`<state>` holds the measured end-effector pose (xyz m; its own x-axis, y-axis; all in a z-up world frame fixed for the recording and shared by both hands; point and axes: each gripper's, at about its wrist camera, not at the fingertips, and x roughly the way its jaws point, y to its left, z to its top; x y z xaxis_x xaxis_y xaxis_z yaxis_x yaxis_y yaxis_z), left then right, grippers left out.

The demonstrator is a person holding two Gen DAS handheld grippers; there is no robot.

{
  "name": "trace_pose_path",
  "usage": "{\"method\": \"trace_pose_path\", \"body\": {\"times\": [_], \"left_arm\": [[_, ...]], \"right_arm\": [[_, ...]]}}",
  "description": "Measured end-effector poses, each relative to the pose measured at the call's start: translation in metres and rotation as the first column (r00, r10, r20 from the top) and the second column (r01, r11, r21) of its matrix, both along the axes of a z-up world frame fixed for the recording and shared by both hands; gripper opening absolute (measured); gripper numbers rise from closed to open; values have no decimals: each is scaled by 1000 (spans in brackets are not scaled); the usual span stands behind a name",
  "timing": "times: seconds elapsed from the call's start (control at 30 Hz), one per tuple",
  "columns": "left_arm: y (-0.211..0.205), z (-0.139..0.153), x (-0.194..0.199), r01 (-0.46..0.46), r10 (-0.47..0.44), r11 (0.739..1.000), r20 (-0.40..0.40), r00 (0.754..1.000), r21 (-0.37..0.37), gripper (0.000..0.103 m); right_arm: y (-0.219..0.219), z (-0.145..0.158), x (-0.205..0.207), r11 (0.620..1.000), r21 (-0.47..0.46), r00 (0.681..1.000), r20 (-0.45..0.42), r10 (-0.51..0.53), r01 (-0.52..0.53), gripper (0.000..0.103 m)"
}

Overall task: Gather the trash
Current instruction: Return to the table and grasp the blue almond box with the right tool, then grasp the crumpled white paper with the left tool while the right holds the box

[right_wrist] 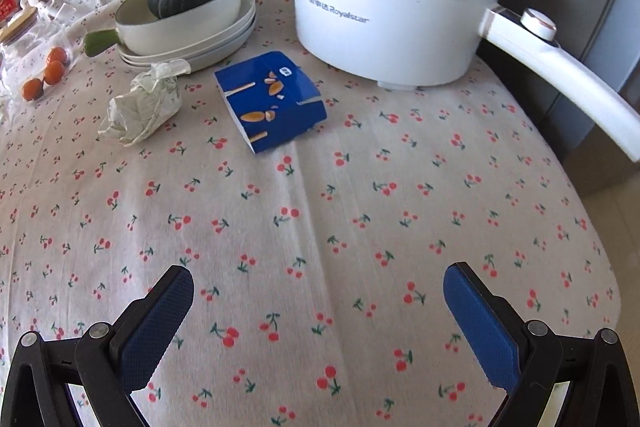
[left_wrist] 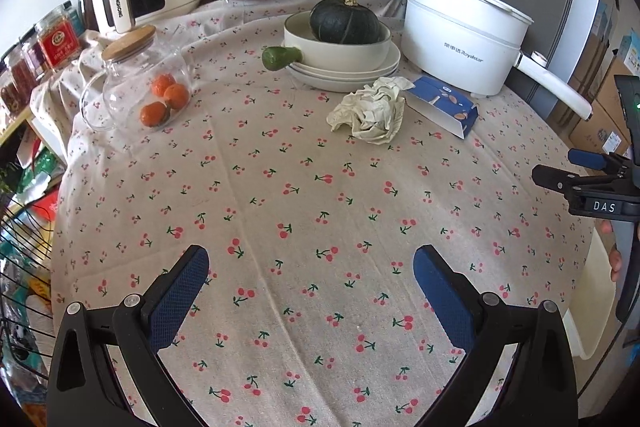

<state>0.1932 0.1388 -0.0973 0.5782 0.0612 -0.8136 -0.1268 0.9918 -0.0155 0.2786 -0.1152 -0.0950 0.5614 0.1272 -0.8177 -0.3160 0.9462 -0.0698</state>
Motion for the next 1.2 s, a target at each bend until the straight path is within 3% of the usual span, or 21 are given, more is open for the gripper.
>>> {"method": "trace_pose_path", "body": {"times": [0.17,0.33,0.63,0.67,0.83,0.93,1.2], "left_arm": [[4,-9,12,-19,18,999,-17,1000,-33,103],[1,-14,20,-10,9,1000,-19,1000,-4,103],[6,-25,42,-24,22,998,-39,999,-50,103],[6,-24,46,-17,15,998,-34,999,-62,103],[-1,-22,72,56,-57,997,-9,998,-46,103],[-5,-26,90,88,-88,996,0,996,-28,103],[-5,-36,144,124,-118,987,64,991,-99,102]], "right_arm": [[17,-8,42,997,12,997,23,72,-73,102],[30,-24,76,993,4,993,16,118,-119,102],[51,-45,107,988,-5,988,22,155,-155,102],[54,-46,109,987,-3,987,22,161,-161,100],[60,-50,113,986,-11,986,18,167,-167,74],[58,-51,112,985,-6,985,16,170,-170,73],[27,-36,89,986,18,986,42,163,-164,72]]}}
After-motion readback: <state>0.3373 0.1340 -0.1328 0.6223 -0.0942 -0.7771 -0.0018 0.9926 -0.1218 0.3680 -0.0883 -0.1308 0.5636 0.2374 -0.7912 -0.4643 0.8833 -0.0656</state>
